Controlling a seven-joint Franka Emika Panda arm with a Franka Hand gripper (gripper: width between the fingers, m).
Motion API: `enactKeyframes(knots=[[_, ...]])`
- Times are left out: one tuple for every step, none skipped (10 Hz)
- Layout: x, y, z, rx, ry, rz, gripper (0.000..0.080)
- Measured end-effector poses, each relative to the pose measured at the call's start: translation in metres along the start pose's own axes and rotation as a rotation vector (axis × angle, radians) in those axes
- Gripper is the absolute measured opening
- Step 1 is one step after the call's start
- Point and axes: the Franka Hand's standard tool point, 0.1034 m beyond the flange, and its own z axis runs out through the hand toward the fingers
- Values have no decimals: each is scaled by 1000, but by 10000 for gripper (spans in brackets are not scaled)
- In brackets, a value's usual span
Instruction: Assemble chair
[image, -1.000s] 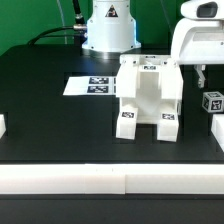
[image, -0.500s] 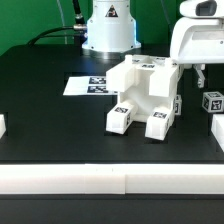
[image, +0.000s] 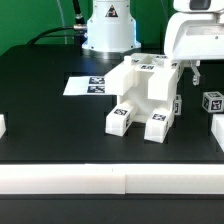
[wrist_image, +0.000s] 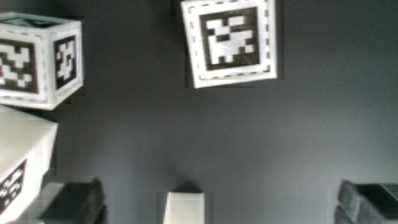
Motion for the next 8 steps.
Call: enactKeyframes(knots=[[4, 6, -6, 1, -2, 0, 649], [7, 11, -16, 7, -11, 9, 649], [11, 13, -30, 17, -7, 22, 649], [12, 15, -40, 26, 0, 28, 649], [11, 15, -47, 30, -1, 30, 649], [11, 15, -43, 28, -2, 30, 649], [10, 15, -42, 27, -4, 29, 649], [10, 15, -42, 27, -4, 29, 649]])
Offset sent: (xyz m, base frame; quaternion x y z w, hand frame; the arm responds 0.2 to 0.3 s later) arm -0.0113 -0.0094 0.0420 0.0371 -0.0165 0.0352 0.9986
